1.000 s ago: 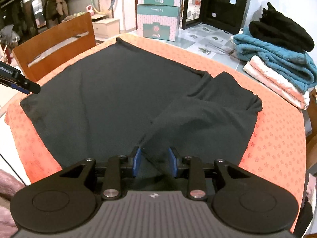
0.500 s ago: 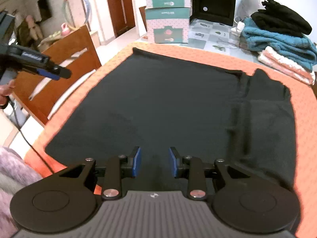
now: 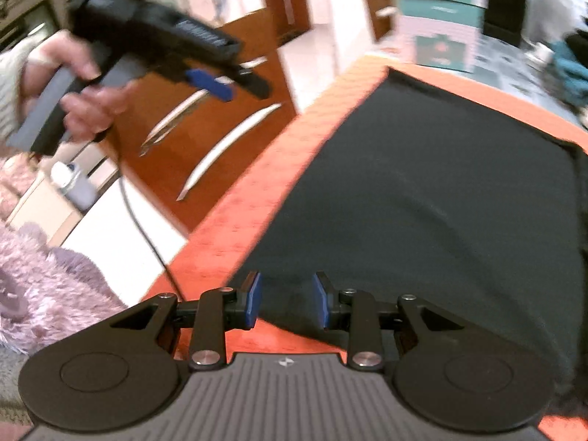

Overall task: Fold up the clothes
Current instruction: 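Fold the pinched shirt side over the body with the right tool, then pinch the shirt edge with the right tool and fold it lengthwise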

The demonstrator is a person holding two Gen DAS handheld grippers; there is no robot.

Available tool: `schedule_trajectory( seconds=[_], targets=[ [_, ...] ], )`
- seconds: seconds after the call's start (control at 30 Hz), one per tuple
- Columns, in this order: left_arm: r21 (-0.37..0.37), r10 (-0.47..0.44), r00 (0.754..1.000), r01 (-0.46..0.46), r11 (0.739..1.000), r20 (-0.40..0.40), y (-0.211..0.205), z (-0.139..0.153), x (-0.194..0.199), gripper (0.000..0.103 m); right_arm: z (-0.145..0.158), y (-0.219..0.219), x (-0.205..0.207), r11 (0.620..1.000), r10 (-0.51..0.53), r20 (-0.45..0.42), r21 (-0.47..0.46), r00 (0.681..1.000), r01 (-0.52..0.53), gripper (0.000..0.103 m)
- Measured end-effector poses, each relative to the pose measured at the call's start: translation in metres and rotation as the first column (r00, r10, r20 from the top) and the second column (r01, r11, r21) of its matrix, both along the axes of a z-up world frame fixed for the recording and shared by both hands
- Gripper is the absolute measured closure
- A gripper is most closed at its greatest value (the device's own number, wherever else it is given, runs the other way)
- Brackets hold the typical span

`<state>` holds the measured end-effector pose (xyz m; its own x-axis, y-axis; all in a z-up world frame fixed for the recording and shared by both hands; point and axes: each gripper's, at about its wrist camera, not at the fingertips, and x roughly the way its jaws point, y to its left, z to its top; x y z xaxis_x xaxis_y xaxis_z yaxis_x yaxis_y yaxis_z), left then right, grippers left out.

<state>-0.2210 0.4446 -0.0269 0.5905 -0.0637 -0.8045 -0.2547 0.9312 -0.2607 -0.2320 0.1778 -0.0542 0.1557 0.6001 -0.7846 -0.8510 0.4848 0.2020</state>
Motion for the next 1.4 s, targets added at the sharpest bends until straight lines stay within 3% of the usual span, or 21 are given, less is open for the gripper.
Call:
schedule_trajectory(
  seconds=[0.13, 0.37, 0.4, 0.47, 0.57, 0.73, 0.9, 0.97, 1.07, 1.27, 1.4],
  targets=[
    [0.035, 0.018, 1.0, -0.019, 0.999, 0.022, 0.009, 0.004, -0.01, 0.036, -0.008, 0.028, -0.012, 0.993, 0.113, -0.019, -0.013, 0.993, -0.113, 0.068],
    [0.018, 0.05, 0.997, -0.051, 0.999, 0.057, 0.025, 0.01, -0.011, 0.036, -0.03, 0.057, -0.035, 0.948, 0.282, 0.067, -0.174, 0.957, -0.267, 0.068],
    [0.012, 0.051, 0.997, -0.052, 0.999, 0.059, 0.026, 0.009, -0.009, 0.036, -0.03, 0.057, -0.035, 0.95, 0.276, 0.077, -0.172, 0.958, -0.26, 0.068],
    [-0.002, 0.054, 0.996, -0.054, 0.999, 0.064, 0.028, 0.009, -0.005, 0.036, -0.03, 0.055, -0.035, 0.955, 0.262, 0.097, -0.166, 0.96, -0.244, 0.084],
    [-0.034, 0.054, 0.996, -0.052, 0.998, 0.064, 0.031, 0.004, 0.007, 0.035, -0.025, 0.049, -0.031, 0.971, 0.214, 0.121, -0.136, 0.969, -0.198, 0.094],
    [-0.101, 0.072, 0.996, -0.066, 0.993, 0.054, 0.036, -0.011, 0.036, 0.035, 0.002, 0.028, -0.02, 0.997, 0.075, 0.146, -0.044, 0.986, -0.07, 0.094],
    [-0.162, 0.108, 0.993, -0.099, 0.982, 0.049, 0.043, -0.032, 0.084, 0.035, 0.036, 0.001, -0.005, 0.997, -0.069, 0.133, 0.047, 0.989, 0.064, 0.094],
    [-0.116, 0.091, 0.995, -0.086, 0.99, 0.041, 0.04, -0.038, 0.108, 0.036, 0.042, -0.006, -0.001, 0.994, -0.106, 0.127, 0.053, 0.986, 0.1, 0.094],
    [0.014, -0.01, 0.999, 0.01, 1.0, 0.03, 0.029, -0.044, 0.149, 0.037, 0.047, -0.017, 0.004, 0.987, -0.156, 0.115, 0.058, 0.981, 0.15, 0.094],
    [0.118, -0.151, 0.988, 0.148, 0.982, 0.013, 0.014, -0.058, 0.209, 0.037, 0.046, -0.038, 0.016, 0.962, -0.267, 0.076, 0.074, 0.961, 0.261, 0.094],
    [0.21, -0.223, 0.975, 0.223, 0.952, -0.023, 0.004, -0.072, 0.24, 0.04, 0.042, -0.043, 0.02, 0.944, -0.324, 0.059, 0.078, 0.944, 0.319, 0.094]
  ],
)
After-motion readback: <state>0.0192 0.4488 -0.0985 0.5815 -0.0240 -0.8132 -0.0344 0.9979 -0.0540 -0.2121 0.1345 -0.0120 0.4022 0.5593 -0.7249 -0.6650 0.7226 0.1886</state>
